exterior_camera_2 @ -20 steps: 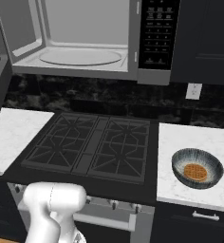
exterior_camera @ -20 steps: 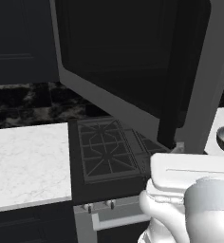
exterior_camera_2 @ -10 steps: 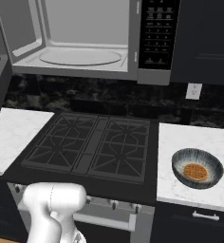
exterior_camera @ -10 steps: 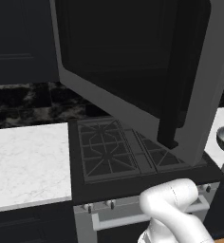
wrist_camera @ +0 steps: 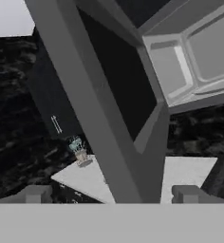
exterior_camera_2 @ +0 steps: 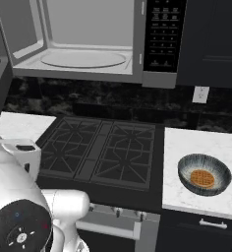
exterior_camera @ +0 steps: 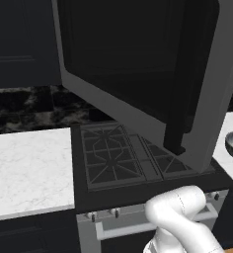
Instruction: Open the microwave, place the bowl with waffle inside the microwave, then close the microwave door and turn it on.
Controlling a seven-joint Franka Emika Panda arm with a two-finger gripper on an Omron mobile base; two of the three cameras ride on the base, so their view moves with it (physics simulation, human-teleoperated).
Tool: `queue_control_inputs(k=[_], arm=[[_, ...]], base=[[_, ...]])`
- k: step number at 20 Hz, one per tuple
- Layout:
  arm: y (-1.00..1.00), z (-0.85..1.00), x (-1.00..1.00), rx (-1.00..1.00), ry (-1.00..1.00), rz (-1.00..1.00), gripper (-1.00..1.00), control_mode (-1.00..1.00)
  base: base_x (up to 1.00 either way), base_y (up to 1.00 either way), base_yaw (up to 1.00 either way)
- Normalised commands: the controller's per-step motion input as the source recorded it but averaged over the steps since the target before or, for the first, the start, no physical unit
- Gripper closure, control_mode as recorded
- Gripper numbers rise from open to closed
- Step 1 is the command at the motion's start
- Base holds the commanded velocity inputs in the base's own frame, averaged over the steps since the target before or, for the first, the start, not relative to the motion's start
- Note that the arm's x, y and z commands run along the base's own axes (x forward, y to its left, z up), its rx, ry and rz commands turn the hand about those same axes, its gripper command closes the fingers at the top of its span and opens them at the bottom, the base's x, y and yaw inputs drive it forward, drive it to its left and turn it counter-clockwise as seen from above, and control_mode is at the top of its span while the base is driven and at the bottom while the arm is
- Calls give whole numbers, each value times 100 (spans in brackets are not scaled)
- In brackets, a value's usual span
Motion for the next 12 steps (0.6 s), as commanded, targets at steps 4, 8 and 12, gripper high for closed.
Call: queue_control_inputs(k=[4,8,12], arm=[[-47,-19,97,18,19,51,-100,-100],[-22,-33,100,3,26,50,-100,-100],[68,-25,52,-2,18,18,-100,-100]], base=[[0,0,0],[0,0,0],[0,0,0]])
